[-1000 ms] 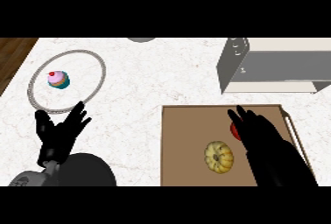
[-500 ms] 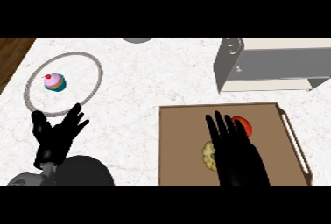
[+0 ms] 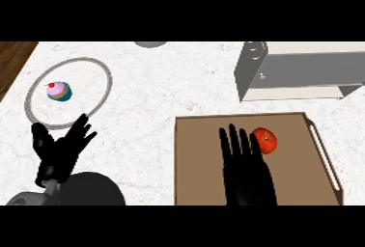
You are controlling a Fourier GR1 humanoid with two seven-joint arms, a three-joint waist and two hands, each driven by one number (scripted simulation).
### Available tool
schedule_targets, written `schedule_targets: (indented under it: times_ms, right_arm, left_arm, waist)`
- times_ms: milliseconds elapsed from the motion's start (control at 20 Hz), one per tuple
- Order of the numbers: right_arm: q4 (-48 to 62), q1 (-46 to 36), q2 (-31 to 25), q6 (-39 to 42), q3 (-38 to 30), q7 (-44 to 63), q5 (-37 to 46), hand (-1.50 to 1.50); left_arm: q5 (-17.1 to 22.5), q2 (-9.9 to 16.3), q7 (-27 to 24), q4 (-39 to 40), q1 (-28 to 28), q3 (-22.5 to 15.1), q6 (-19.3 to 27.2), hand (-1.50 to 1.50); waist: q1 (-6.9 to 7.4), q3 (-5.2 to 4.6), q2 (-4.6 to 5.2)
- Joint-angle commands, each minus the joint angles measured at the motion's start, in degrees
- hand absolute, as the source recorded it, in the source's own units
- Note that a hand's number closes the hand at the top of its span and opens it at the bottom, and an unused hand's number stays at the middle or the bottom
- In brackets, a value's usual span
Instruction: Pick the squash from the tray and place it in the tiered shelf
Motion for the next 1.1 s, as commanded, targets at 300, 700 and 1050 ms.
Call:
schedule_targets:
  times_ms: [300,700,1050]
  right_arm:
    - [6.29,3.59,7.10,5.49,-0.89,6.91,10.25,-1.50]
    - [10.48,5.09,6.34,1.85,-9.13,-4.54,14.57,-1.50]
    - [18.77,4.95,11.30,-3.00,-11.83,-11.51,19.25,-1.50]
  left_arm:
    - [-0.77,-1.01,0.48,4.33,-2.53,1.84,-1.19,0.00]
    - [-3.24,-2.61,1.52,3.32,-1.05,2.21,-0.81,0.00]
    - [-6.17,-5.34,1.13,-0.13,2.09,2.15,-1.58,0.00]
  waist:
    - [-0.47,-0.20,0.30]
    - [-0.03,-0.15,0.33]
    - [0.25,-0.14,0.31]
